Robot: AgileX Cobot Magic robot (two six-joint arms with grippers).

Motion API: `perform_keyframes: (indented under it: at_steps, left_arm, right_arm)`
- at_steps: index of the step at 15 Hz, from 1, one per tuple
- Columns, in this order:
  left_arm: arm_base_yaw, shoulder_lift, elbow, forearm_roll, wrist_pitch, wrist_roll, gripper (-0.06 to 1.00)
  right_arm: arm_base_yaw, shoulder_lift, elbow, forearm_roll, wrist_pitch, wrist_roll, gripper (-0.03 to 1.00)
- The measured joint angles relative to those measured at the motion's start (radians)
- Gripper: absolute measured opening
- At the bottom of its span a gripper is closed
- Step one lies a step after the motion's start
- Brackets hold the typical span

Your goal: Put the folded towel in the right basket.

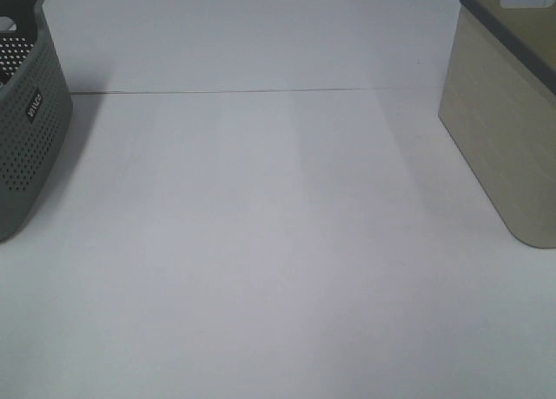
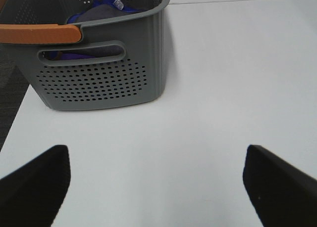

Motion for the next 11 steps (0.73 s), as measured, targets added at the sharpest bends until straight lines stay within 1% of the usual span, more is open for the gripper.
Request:
perform_keyframes:
  at_steps: [11]
  left_arm:
    - [0.000, 0.000, 0.000, 0.000, 0.000, 0.000, 0.88]
  right_arm:
    - [0.000, 0.000, 0.000, 0.003, 0.000, 0.000, 0.98]
